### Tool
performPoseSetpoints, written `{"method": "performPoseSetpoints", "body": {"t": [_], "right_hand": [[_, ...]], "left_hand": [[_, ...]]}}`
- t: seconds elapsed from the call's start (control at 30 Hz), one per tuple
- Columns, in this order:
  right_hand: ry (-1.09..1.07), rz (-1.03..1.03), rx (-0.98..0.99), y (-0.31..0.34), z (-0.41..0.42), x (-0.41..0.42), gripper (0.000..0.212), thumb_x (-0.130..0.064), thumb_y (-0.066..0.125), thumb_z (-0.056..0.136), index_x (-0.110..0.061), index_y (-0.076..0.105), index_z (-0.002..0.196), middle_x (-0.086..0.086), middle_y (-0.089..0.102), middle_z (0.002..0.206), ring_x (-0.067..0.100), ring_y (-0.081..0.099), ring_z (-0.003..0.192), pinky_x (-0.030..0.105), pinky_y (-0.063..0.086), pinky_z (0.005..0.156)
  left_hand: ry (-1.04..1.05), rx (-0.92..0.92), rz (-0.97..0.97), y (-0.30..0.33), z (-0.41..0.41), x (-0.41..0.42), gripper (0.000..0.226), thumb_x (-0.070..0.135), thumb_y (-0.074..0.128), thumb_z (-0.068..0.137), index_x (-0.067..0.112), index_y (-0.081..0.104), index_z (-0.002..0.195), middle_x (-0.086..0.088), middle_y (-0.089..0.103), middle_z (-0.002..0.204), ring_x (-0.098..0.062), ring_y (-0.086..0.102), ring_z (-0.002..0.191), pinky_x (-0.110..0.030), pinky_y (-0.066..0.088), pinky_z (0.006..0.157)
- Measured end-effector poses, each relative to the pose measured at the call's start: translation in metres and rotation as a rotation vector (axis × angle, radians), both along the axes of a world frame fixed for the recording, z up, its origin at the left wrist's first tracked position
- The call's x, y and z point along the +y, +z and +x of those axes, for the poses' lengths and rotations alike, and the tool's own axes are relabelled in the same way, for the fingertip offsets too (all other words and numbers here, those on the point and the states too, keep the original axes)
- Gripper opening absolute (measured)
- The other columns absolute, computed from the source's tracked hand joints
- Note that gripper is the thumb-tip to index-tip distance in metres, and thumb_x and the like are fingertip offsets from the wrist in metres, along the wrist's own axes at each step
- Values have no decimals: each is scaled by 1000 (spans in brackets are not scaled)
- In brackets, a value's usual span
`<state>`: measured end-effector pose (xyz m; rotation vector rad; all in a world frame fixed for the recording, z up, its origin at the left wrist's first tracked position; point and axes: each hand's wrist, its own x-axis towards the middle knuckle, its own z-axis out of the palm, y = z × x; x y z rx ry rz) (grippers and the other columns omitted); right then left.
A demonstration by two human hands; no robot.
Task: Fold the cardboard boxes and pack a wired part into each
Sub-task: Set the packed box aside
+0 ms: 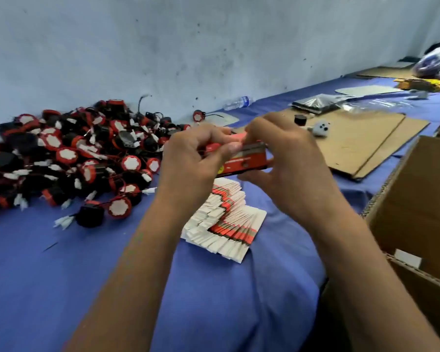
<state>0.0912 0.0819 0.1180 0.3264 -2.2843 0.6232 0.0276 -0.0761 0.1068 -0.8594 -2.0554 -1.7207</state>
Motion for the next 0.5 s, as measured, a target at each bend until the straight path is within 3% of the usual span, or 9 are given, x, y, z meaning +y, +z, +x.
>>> {"method": "performPoseSetpoints", "body": {"t": [0.13, 0.23, 0.3, 0.4, 0.5], "right_hand": [[-421, -10, -150, 24, 76, 116, 55, -20, 97, 58, -26, 55, 93, -1, 62, 91, 27, 61, 89, 41, 49, 71], [-709, 55, -592, 24, 105, 168, 53, -20, 98, 59, -26, 52, 85, -7, 56, 78, 25, 56, 80, 35, 39, 64], [-767, 37, -799, 17, 109, 179, 47, -20, 95, 66, -23, 58, 95, -1, 61, 84, 26, 60, 82, 37, 48, 71], [-793, -6, -851, 10, 101, 178, 45, -23, 89, 75, -21, 63, 111, 4, 65, 99, 27, 61, 94, 35, 49, 82], [-804, -39, -670, 16, 87, 163, 46, -25, 82, 82, -23, 63, 124, 10, 66, 119, 30, 61, 109, 37, 50, 88]], "left_hand": [[-176, 174, -225, 31, 35, 141, 9, 25, 77, 87, 20, 82, 93, 0, 77, 92, -22, 70, 91, -38, 53, 83], [-308, 200, -527, 16, 63, 209, 25, 13, 62, 98, 21, 79, 115, -5, 75, 113, -27, 64, 107, -36, 50, 89], [-366, 162, -662, -1, 75, 228, 33, 6, 56, 98, 18, 76, 121, -9, 73, 117, -32, 63, 111, -43, 51, 95], [-392, 97, -659, -16, 76, 229, 37, 3, 59, 95, 17, 73, 126, -9, 74, 114, -28, 65, 110, -41, 53, 95], [-349, 32, -466, -22, 61, 211, 35, 4, 64, 95, 17, 72, 126, -5, 74, 121, -22, 67, 113, -39, 54, 98]]}}
